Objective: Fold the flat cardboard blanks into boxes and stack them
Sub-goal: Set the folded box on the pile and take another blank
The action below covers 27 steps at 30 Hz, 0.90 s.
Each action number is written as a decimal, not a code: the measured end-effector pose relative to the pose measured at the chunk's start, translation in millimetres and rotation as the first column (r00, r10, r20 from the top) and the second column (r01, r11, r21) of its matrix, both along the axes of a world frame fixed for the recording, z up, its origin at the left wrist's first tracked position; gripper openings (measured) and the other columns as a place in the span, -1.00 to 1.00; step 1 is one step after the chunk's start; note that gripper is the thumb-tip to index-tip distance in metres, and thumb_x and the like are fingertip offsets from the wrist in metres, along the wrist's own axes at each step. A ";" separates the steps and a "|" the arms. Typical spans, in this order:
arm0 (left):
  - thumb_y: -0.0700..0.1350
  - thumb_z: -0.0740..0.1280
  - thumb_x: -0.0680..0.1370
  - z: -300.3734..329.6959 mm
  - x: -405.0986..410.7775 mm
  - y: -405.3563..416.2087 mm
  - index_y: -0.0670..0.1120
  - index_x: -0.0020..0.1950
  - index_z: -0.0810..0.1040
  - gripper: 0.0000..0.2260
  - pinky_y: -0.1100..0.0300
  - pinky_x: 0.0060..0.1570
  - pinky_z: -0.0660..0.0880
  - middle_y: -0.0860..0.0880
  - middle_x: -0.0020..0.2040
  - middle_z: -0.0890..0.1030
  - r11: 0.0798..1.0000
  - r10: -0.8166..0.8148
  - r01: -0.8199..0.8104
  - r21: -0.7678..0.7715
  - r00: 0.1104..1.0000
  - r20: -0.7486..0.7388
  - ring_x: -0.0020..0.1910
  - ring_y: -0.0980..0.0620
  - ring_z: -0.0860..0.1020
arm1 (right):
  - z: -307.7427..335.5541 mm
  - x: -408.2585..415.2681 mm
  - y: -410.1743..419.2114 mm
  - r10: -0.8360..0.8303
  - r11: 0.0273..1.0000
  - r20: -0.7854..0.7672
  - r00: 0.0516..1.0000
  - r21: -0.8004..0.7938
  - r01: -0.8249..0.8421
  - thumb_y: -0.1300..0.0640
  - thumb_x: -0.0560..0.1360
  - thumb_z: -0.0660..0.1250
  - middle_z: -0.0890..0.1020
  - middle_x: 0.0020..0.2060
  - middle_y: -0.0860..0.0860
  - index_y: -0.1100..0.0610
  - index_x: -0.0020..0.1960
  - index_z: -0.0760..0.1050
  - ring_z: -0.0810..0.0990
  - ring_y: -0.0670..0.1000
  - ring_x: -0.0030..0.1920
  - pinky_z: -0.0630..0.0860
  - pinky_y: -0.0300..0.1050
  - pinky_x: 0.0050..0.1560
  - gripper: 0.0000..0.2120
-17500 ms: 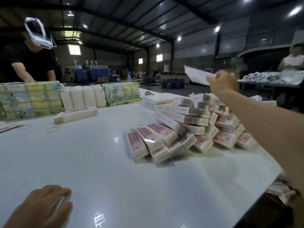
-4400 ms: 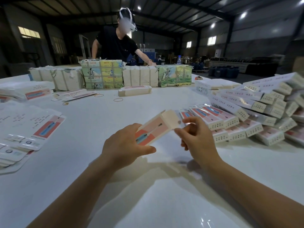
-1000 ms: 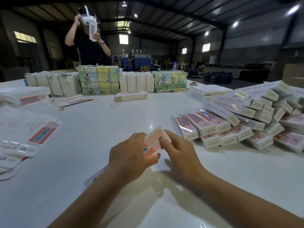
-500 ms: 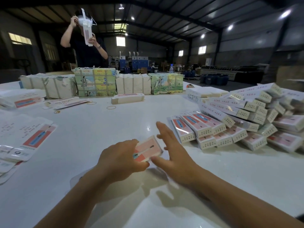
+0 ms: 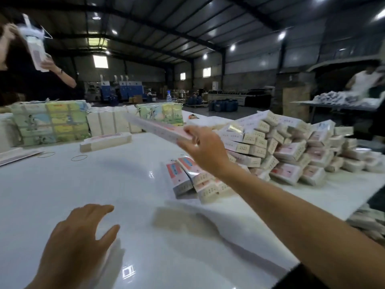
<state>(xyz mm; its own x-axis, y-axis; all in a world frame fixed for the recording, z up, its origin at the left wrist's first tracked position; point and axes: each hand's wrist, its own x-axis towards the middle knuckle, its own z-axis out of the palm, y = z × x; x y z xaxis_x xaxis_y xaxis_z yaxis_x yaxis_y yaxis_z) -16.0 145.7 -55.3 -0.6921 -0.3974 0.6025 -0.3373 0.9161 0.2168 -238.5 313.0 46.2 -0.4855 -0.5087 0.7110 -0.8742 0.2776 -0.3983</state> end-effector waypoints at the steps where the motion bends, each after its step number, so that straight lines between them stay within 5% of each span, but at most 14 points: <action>1: 0.11 0.28 0.26 -6.0 -3.1 -0.3 -0.06 -0.03 0.66 -0.60 -0.10 -0.12 0.49 -0.06 -0.11 0.62 0.996 0.017 -0.022 0.089 0.998 0.060 -0.05 -0.22 0.59 | 18.2 -20.4 8.2 -0.038 0.995 0.062 0.997 -0.086 0.043 0.00 0.53 0.32 0.59 -0.17 0.01 0.16 0.19 0.51 0.49 -0.07 -0.32 0.48 -0.30 -0.40 -0.69; 4: 0.09 0.25 0.23 -14.0 -12.8 4.1 0.11 -0.09 0.66 -0.67 -0.02 0.00 0.42 0.04 -0.17 0.49 0.966 0.021 -0.051 0.254 0.992 0.121 0.01 -0.17 0.53 | 56.2 -86.3 32.2 -0.306 0.937 0.150 0.940 -0.129 0.325 -0.07 0.53 0.27 0.57 -0.11 0.01 0.11 0.12 0.50 0.53 -0.01 -0.20 0.46 -0.21 -0.30 -0.70; 7: 0.19 0.17 0.22 -16.0 -15.7 5.8 0.19 -0.31 0.56 -0.78 -0.03 -0.12 0.45 0.05 -0.25 0.47 0.966 0.009 -0.010 0.259 1.000 0.007 -0.19 -0.13 0.48 | 62.3 -141.7 50.3 -0.506 0.845 0.236 0.830 -0.057 0.531 -0.10 0.52 0.22 0.55 -0.01 0.09 0.09 -0.03 0.44 0.50 0.07 -0.11 0.35 -0.11 -0.24 -0.74; 9: 0.24 0.09 0.21 -15.7 -15.4 5.9 0.22 -0.14 0.52 -0.66 -0.03 -0.16 0.45 0.03 -0.27 0.48 0.969 -0.013 0.016 0.246 1.000 -0.013 -0.24 -0.08 0.42 | 55.7 -164.5 58.2 -0.593 0.793 0.291 0.751 0.048 0.607 -0.12 0.51 0.23 0.56 -0.01 0.11 0.13 0.01 0.46 0.51 0.11 -0.11 0.36 -0.08 -0.22 -0.69; 12: 0.27 0.07 0.17 -11.4 -17.3 6.2 0.13 -0.24 0.67 -0.53 -0.02 -0.12 0.45 0.00 -0.24 0.50 0.969 -0.019 0.014 0.248 1.000 0.015 -0.18 -0.15 0.48 | 40.9 -180.5 59.1 -0.738 0.675 0.213 0.641 0.261 0.690 -0.14 0.52 0.21 0.50 0.13 0.18 0.18 0.09 0.51 0.49 0.17 -0.09 0.33 -0.04 -0.19 -0.60; 16: 0.30 0.02 0.16 -10.6 -20.1 6.2 0.11 -0.12 0.67 -0.43 0.05 -0.12 0.43 -0.03 -0.15 0.56 0.973 -0.001 -0.011 0.230 0.999 0.053 -0.09 -0.13 0.50 | 41.1 -173.7 53.4 -0.775 0.622 0.090 0.626 0.284 0.729 -0.14 0.56 0.17 0.29 0.37 0.18 0.20 0.10 0.51 0.47 0.21 -0.05 0.29 0.00 -0.15 -0.59; 20: 0.29 0.02 0.25 -13.0 -19.1 4.7 0.12 -0.04 0.64 -0.47 0.12 -0.08 0.39 0.10 -0.08 0.53 0.978 0.037 -0.061 0.200 0.992 0.121 -0.02 0.02 0.47 | 64.8 -125.5 34.4 -0.583 0.813 0.041 0.812 0.052 0.581 -0.06 0.59 0.16 0.32 0.32 0.15 0.18 0.30 0.44 0.50 0.15 0.07 0.37 -0.07 -0.07 -0.59; 23: 0.18 0.08 0.35 -15.3 -17.9 6.4 0.16 0.01 0.56 -0.63 0.18 0.00 0.36 0.18 -0.04 0.47 0.981 0.038 -0.071 0.180 0.983 0.181 0.02 0.14 0.40 | 56.1 -53.4 4.6 -0.199 0.978 -0.122 0.972 -0.094 0.188 0.06 0.57 0.21 0.51 0.14 0.05 0.14 0.20 0.54 0.48 -0.08 -0.12 0.36 -0.29 -0.14 -0.72; 27: 0.14 0.12 0.50 -15.6 -16.2 7.1 0.15 0.06 0.51 -0.75 0.22 0.03 0.33 0.18 0.00 0.43 0.987 0.062 -0.092 0.129 0.974 0.220 0.08 0.13 0.39 | -30.7 43.6 -33.3 0.248 0.946 -0.117 0.962 0.242 -0.215 0.11 0.56 0.23 0.64 0.00 0.00 0.13 0.00 0.62 0.56 0.01 -0.02 0.48 -0.06 0.03 -0.80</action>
